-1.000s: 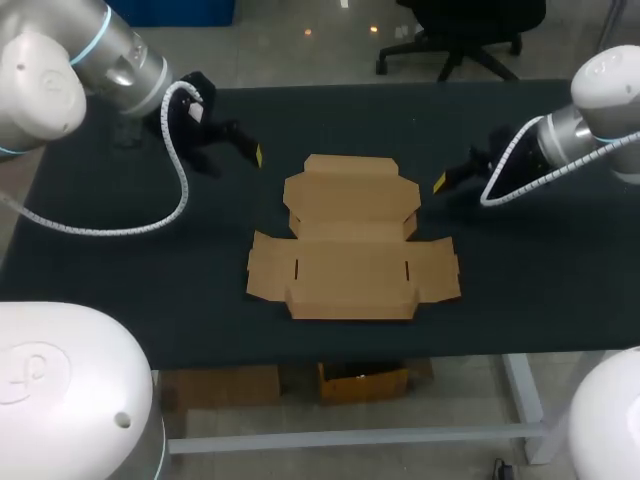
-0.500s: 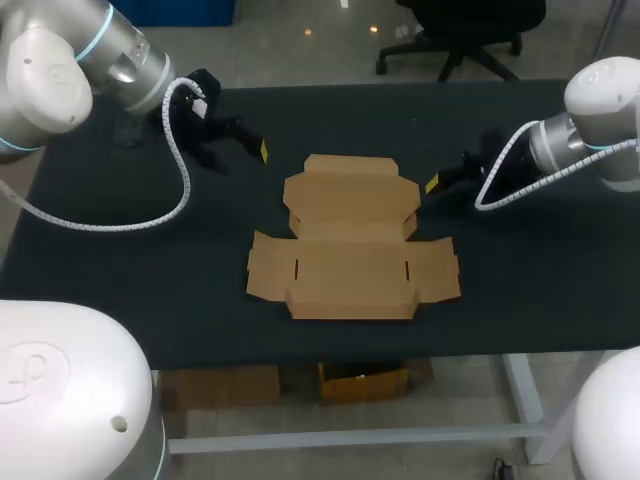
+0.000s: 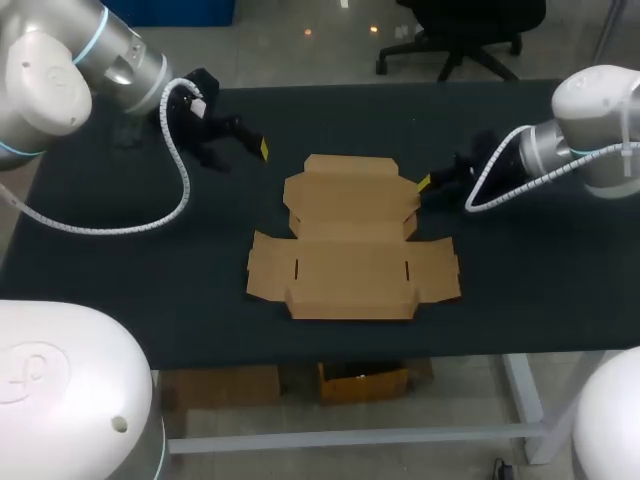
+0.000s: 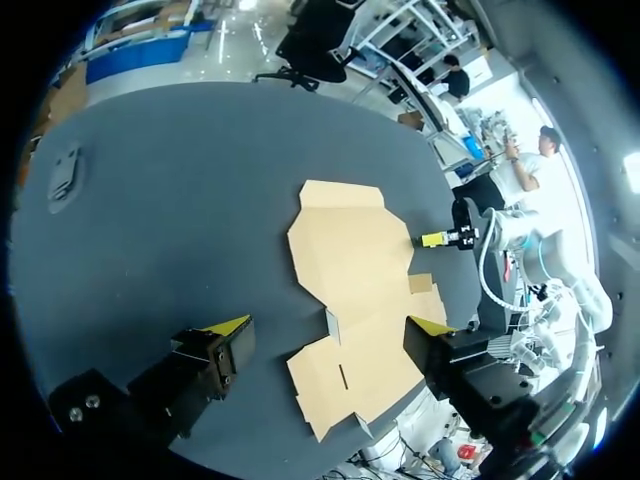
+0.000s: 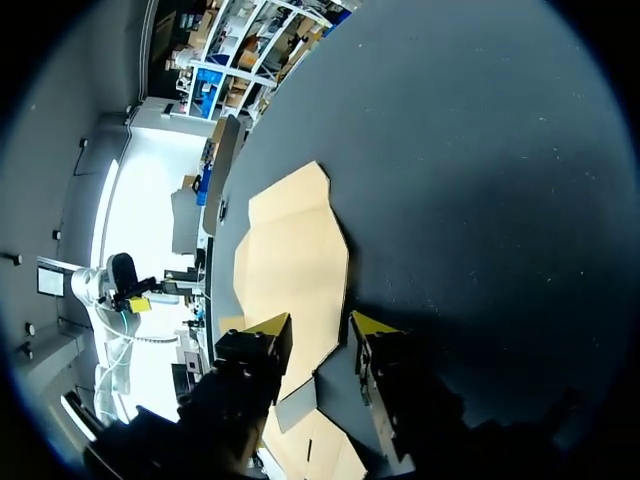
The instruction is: Assemble the packaging by folding the flat box into shape, placing the metal phone stand inside, and closing the box properly
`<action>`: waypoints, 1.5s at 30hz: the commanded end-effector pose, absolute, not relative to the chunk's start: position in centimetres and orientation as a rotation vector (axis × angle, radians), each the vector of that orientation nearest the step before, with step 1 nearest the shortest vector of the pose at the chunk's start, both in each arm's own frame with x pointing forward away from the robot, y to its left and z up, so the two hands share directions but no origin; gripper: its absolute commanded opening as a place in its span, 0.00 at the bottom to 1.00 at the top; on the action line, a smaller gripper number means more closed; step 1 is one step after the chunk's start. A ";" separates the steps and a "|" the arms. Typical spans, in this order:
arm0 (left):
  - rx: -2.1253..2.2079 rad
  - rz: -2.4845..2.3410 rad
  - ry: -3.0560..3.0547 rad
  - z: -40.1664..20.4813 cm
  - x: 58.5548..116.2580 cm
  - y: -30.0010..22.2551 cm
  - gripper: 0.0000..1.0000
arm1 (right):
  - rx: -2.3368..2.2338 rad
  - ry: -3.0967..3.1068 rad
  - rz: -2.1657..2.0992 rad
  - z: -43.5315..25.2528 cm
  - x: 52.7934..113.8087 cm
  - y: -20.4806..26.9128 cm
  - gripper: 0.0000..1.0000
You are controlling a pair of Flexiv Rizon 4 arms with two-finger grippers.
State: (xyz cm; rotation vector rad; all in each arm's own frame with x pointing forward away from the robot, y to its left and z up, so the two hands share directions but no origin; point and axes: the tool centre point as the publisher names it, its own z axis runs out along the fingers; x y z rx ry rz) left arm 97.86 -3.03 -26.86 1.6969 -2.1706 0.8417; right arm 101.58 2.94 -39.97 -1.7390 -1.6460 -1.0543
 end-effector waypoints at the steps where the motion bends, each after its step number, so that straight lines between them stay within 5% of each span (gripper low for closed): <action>1: 1.692 0.847 -2.169 -26.9 97.9 -3.0 1.00 | -1.730 -1.643 -1.053 -40.6 102.3 3.3 0.34; 35: 1.682 0.890 -2.143 -27.0 98.1 -2.6 1.00 | -1.691 -1.513 -1.153 -41.7 103.3 6.1 0.25; 45: 1.673 0.893 -2.134 -27.2 98.1 -2.7 1.00 | -1.656 -1.515 -1.200 -41.3 103.0 6.5 0.00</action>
